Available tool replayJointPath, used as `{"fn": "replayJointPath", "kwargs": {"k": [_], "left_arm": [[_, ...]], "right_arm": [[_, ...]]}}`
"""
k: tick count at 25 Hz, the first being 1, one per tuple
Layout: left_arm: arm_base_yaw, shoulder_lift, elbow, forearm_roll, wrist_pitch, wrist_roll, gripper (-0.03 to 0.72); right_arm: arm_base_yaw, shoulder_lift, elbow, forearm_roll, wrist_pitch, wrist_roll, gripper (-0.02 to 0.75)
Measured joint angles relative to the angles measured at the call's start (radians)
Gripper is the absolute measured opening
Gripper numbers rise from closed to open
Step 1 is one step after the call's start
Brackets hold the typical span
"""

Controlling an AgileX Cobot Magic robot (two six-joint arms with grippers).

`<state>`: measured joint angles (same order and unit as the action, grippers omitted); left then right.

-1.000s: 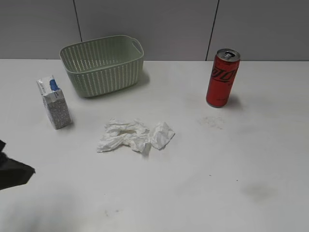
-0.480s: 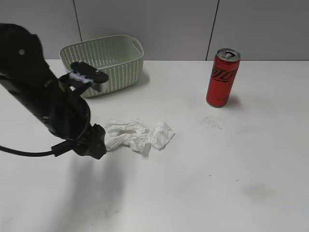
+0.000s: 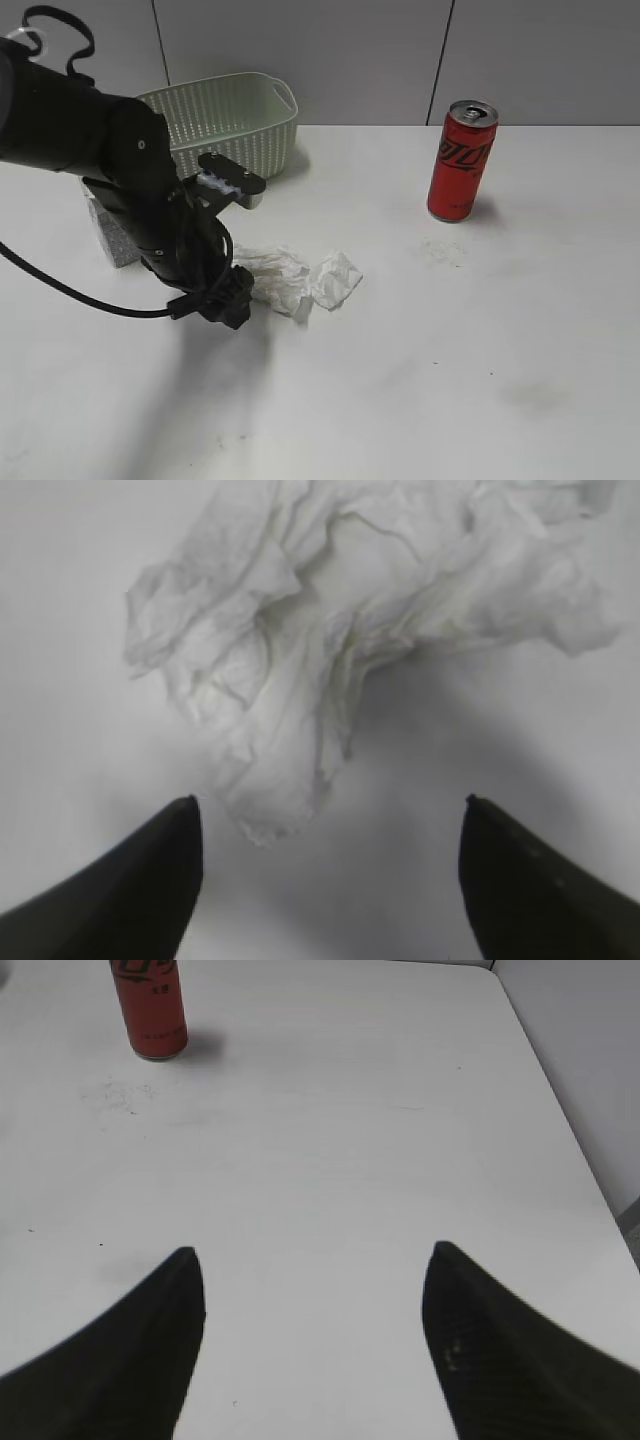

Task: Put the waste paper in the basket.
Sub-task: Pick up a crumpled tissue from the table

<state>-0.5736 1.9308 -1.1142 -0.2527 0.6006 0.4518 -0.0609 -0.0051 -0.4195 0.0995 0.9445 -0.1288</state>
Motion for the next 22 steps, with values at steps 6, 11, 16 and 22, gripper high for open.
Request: {"fn": "replayJointPath", "kwargs": {"k": [6,11,16,22], "left_arm": [[0.0,0.037,0.0,0.003,-0.079,0.0,0.591],[0.0,0.066,-0.004,0.015,-0.083,0.001,0.57],[0.0,0.068,-0.009,0.018,-0.072,0.002,0.364],[0.0,0.064,-0.01,0.008,-0.003,0.002,0.037]], "right_arm": [[0.0,0.0,0.0,0.0,0.0,0.0,0.517],[0.0,0.0,0.0,0.0,0.0,0.0,0.517],[0.0,0.0,0.0,0.0,0.0,0.0,0.517],[0.0,0.0,0.0,0.0,0.0,0.0,0.517]]}}
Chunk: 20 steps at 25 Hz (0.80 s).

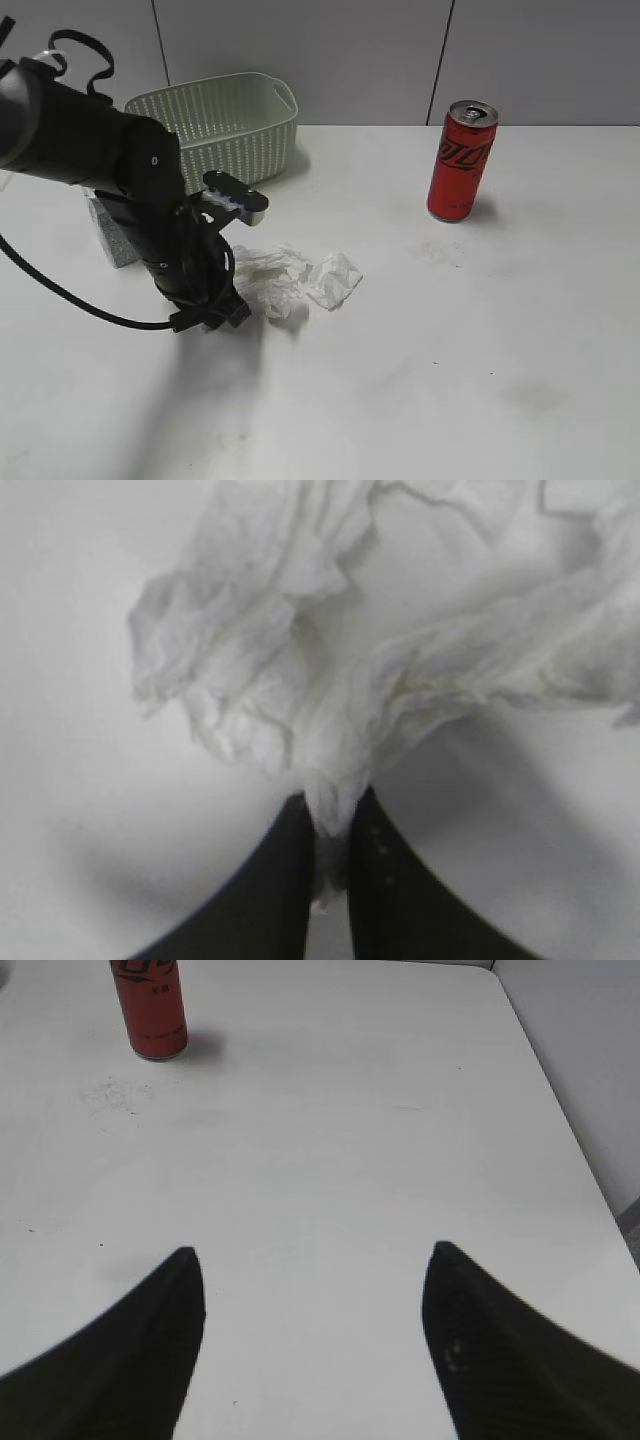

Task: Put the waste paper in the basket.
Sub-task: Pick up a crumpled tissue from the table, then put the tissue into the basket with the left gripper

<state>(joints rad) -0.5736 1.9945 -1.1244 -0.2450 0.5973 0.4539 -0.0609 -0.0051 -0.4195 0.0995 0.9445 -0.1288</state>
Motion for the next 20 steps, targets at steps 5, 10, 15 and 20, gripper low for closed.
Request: {"fn": "replayJointPath", "kwargs": {"k": [5,10,15,20], "left_arm": [[0.0,-0.059,0.002,-0.012,0.074,0.0,0.003],[0.0,-0.178,0.003,-0.011,0.141,0.0,0.003],[0.02,-0.288,0.003,0.04,0.07,0.0,0.001],[0.114,-0.295,-0.029,0.033,-0.085,0.0,0.001]], "right_arm": [[0.0,0.0,0.0,0.0,0.0,0.0,0.517],[0.0,0.0,0.0,0.0,0.0,0.0,0.517],[0.0,0.0,0.0,0.0,0.0,0.0,0.517],[0.0,0.0,0.0,0.0,0.0,0.0,0.517]]}}
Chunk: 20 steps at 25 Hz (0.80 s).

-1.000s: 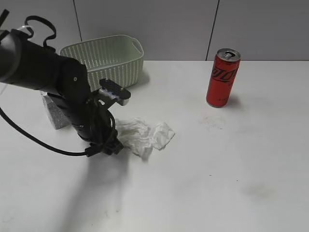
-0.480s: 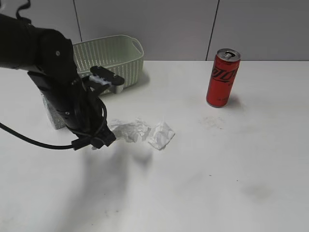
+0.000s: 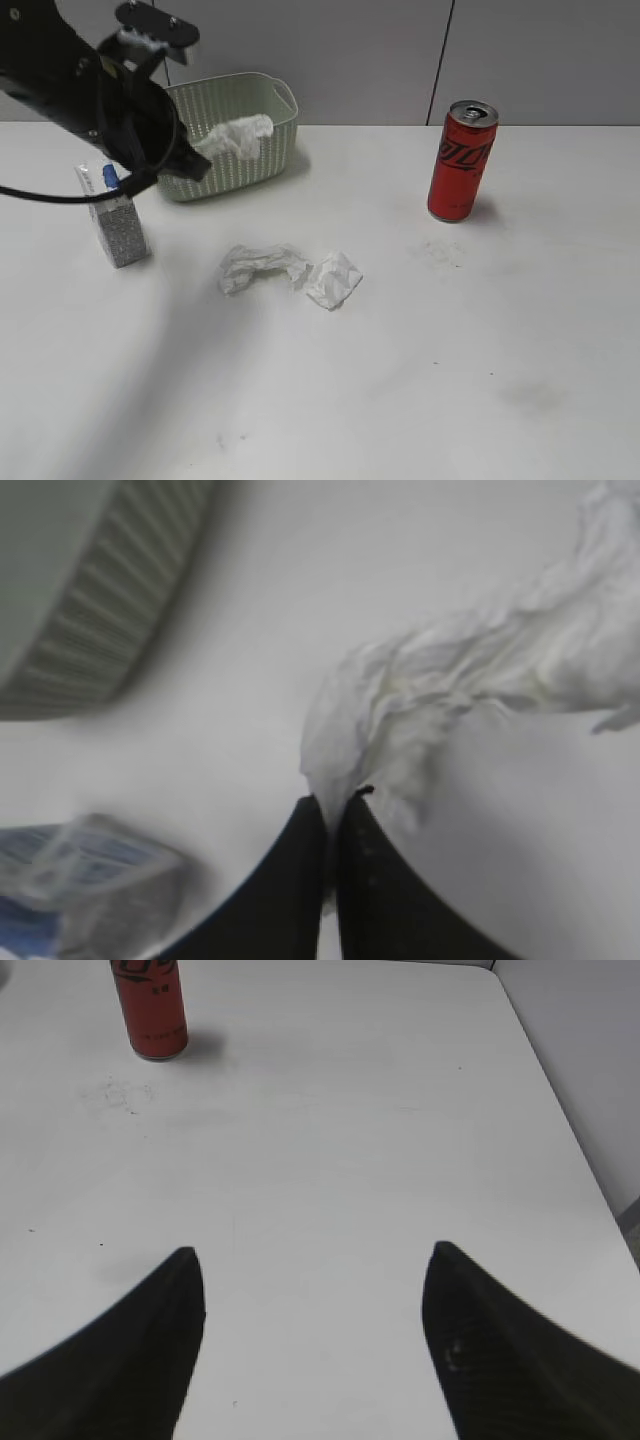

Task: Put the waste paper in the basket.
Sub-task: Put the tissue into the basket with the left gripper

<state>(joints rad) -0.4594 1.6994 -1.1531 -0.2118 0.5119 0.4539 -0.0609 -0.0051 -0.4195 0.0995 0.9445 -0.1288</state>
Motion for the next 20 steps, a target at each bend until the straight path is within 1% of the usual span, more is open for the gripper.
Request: {"fn": "replayJointPath", "kwargs": {"k": [3,5,10,13,16,18,19,20], "left_arm": [[0.054,0.031,-0.069,-0.015,-0.121,0.0,0.001],[0.074,0.064,-0.111,-0.018,-0.23,0.0,0.001],[0.078,0.189,-0.139,0.021,-0.594,0.0,0.001],[0.078,0.271,-0.139,0.032,-0.721,0.0,0.001],[0.078,0.34,-0.139,0.033,-0.776,0.0,0.002],[0.078,0.37,-0.139,0.031,-0.78,0.0,0.034],[0.082,0.381,-0.139,0.03,-0.779,0.0,0.069],[0.083,0.386,-0.139,0.03,-0.777,0.0,0.135]], "right_arm": [[0.0,0.0,0.0,0.0,0.0,0.0,0.517],[0.0,0.0,0.0,0.0,0.0,0.0,0.517],[0.0,0.0,0.0,0.0,0.0,0.0,0.517],[0.0,0.0,0.0,0.0,0.0,0.0,0.517],[0.0,0.0,0.0,0.0,0.0,0.0,0.517],[0.0,0.0,0.0,0.0,0.0,0.0,0.517],[0.0,0.0,0.0,0.0,0.0,0.0,0.517],[0.0,0.0,0.0,0.0,0.0,0.0,0.517]]}}
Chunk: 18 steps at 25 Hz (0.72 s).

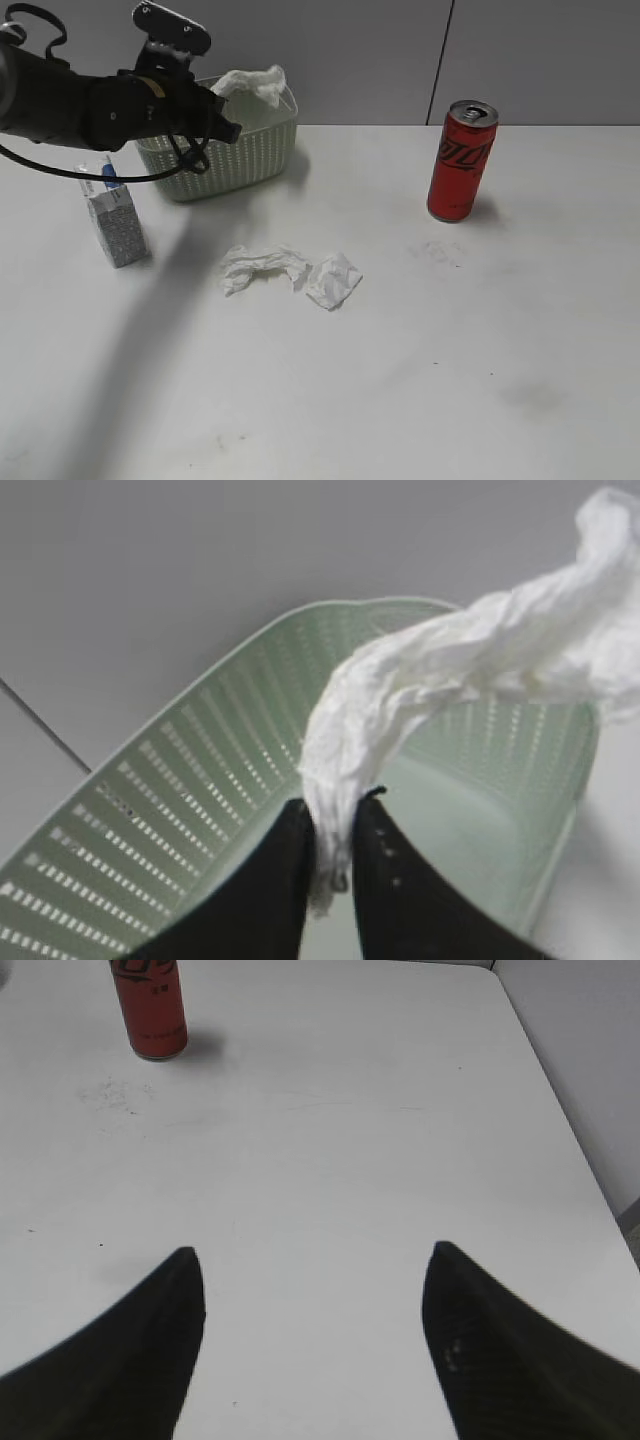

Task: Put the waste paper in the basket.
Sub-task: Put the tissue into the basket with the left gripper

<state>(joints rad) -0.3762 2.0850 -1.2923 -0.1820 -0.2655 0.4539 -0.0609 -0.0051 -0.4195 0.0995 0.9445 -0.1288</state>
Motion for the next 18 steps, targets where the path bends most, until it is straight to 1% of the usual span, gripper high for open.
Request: {"fn": "replayJointPath", "kwargs": {"k": [2,3,4,5,6,7,9,14,18], "left_arm": [[0.003,0.001,-0.001,-0.001,0.005,0.0,0.317],[0.006,0.001,-0.006,-0.003,0.007,0.0,0.434],[0.008,0.001,-0.016,-0.007,0.021,0.0,0.536],[0.012,0.001,-0.028,-0.009,0.043,0.0,0.6],[0.016,0.001,-0.047,-0.014,0.082,0.0,0.633],[0.02,0.001,-0.07,-0.015,0.131,0.0,0.652],[0.029,-0.006,-0.114,-0.017,0.231,0.0,0.656],[0.045,-0.07,-0.228,-0.02,0.54,0.0,0.646],[0.041,-0.145,-0.26,-0.022,0.746,0.0,0.624]], "right_arm": [[0.0,0.0,0.0,0.0,0.0,0.0,0.517],[0.0,0.0,0.0,0.0,0.0,0.0,0.517],[0.0,0.0,0.0,0.0,0.0,0.0,0.517],[0.0,0.0,0.0,0.0,0.0,0.0,0.517],[0.0,0.0,0.0,0.0,0.0,0.0,0.517],[0.0,0.0,0.0,0.0,0.0,0.0,0.517],[0.0,0.0,0.0,0.0,0.0,0.0,0.517],[0.0,0.0,0.0,0.0,0.0,0.0,0.517],[0.0,0.0,0.0,0.0,0.0,0.0,0.517]]}}
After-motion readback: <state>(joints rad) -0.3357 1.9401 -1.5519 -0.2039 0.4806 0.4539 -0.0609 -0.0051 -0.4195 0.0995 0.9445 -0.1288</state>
